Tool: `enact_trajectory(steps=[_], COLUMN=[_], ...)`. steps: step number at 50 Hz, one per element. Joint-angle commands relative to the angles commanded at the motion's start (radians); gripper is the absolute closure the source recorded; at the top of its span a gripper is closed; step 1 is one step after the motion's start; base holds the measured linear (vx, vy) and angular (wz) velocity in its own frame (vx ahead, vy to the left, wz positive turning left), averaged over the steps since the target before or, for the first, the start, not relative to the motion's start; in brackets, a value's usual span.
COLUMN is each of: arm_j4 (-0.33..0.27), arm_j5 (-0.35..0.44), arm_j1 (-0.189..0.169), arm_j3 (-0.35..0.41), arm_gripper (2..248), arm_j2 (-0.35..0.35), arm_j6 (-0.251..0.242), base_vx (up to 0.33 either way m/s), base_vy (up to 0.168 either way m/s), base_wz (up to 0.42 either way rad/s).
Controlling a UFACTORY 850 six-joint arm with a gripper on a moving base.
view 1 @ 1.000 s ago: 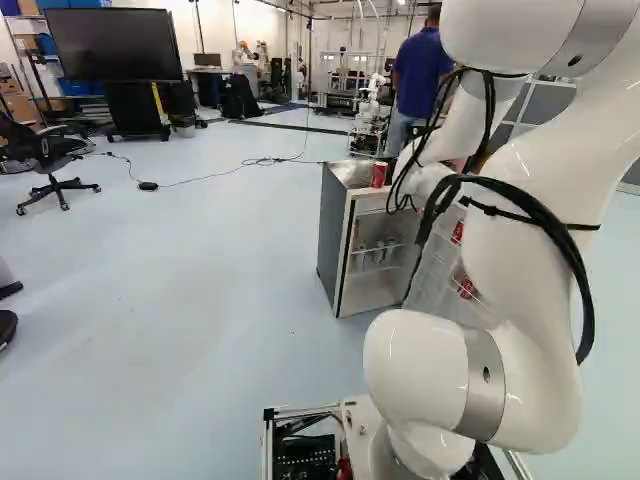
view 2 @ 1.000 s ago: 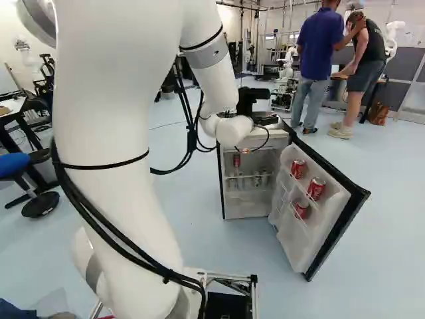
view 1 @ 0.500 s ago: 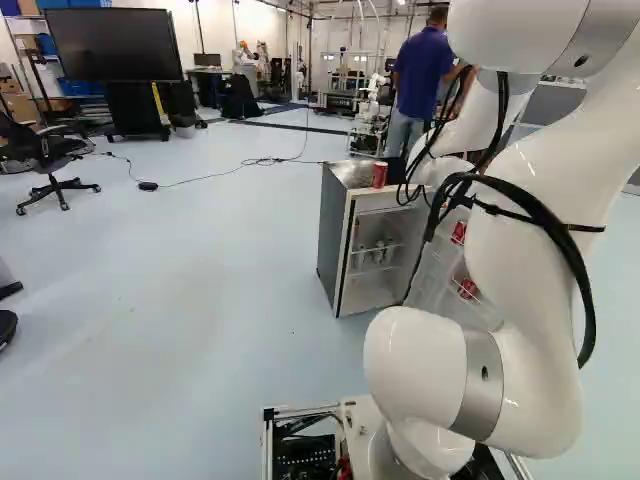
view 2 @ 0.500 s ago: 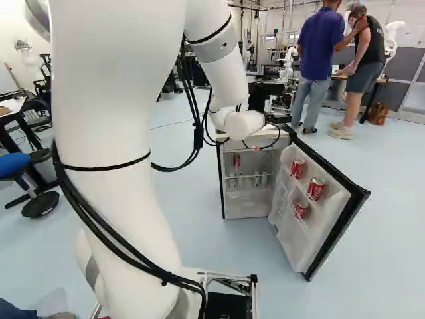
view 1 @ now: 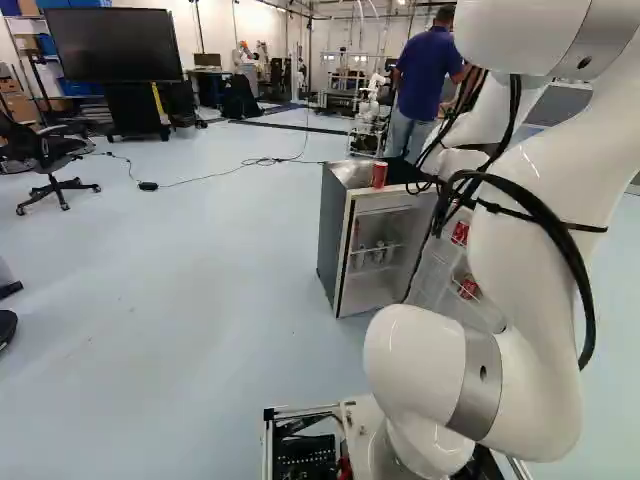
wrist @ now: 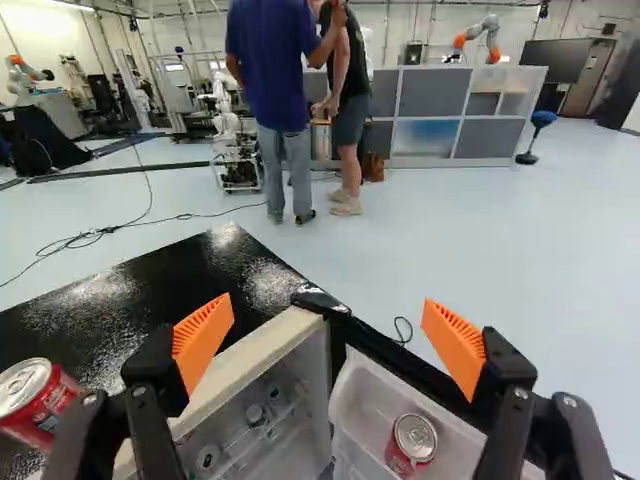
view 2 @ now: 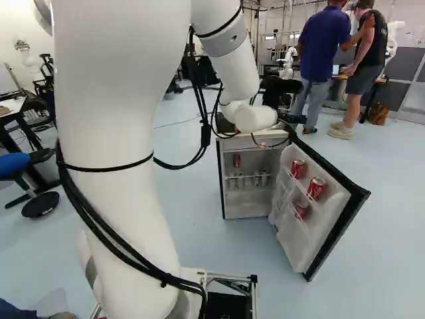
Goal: Grab a drink from the fridge
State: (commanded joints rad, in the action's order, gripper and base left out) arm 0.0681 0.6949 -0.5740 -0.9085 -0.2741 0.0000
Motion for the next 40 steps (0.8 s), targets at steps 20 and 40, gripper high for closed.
enact_trajectory(steps=[20, 40], arm_j4=[0.007, 0.008], arm_j5=[-0.028, -0.087], arm_j1=[-0.049, -0.097], arm_j3=[-0.06, -0.121], arm_gripper=[3, 3], arm_j2=[-0.012, -0.039], arm_j6=[0.0, 0.0], base_vx=[0.0, 0.0], base_vy=[0.0, 0.0], base_wz=[0.0, 0.0])
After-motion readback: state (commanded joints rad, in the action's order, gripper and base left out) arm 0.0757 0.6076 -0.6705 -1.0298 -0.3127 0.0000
